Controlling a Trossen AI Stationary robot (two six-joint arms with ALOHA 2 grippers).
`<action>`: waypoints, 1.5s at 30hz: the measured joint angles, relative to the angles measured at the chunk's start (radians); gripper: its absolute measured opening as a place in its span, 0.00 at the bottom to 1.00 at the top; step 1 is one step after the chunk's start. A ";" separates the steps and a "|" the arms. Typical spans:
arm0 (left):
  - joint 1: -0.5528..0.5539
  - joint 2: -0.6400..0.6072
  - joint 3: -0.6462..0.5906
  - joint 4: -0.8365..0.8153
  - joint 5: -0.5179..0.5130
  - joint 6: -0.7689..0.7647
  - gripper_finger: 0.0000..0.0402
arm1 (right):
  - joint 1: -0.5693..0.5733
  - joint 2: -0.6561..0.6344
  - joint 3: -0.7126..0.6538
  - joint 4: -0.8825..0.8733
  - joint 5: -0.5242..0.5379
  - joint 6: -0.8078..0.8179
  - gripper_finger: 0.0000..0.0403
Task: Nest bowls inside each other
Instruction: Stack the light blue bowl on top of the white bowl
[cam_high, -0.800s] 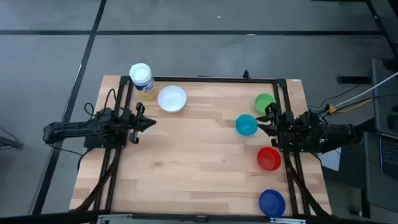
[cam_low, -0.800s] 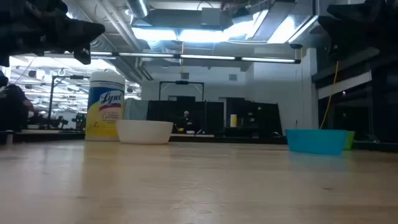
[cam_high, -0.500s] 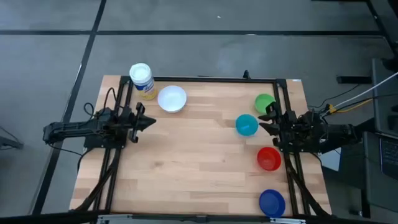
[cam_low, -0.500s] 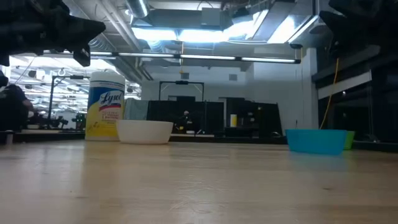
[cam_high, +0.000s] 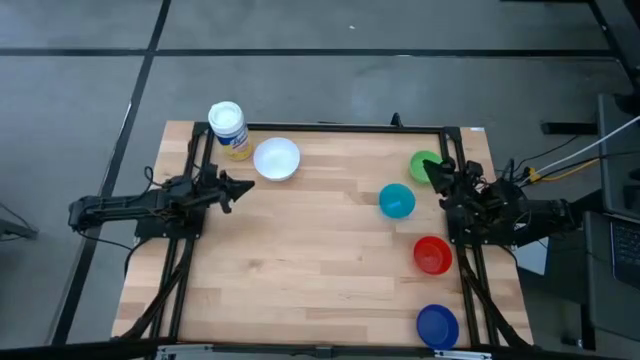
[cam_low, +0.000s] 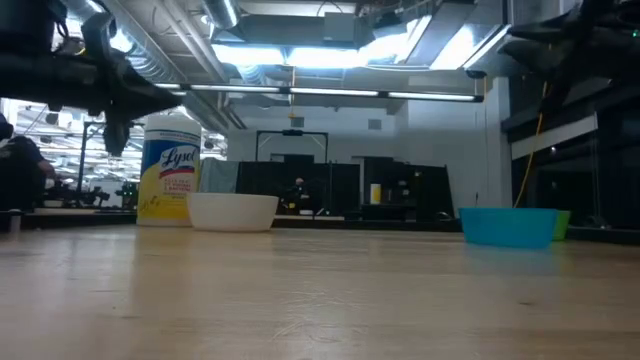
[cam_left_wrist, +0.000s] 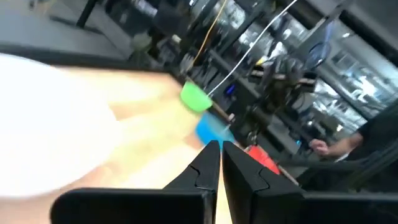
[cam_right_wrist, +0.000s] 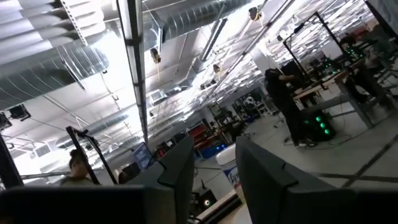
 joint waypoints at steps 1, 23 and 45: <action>0.000 0.005 0.000 0.016 0.000 -0.003 0.04 | 0.000 0.006 0.001 0.001 0.000 0.005 0.29; 0.158 0.517 0.609 -0.444 0.123 0.361 0.02 | -0.203 0.812 0.761 -1.155 -0.087 0.028 0.27; 0.304 0.695 0.678 -0.475 0.256 0.452 0.04 | -0.431 1.031 0.762 -1.165 -0.371 -0.069 0.29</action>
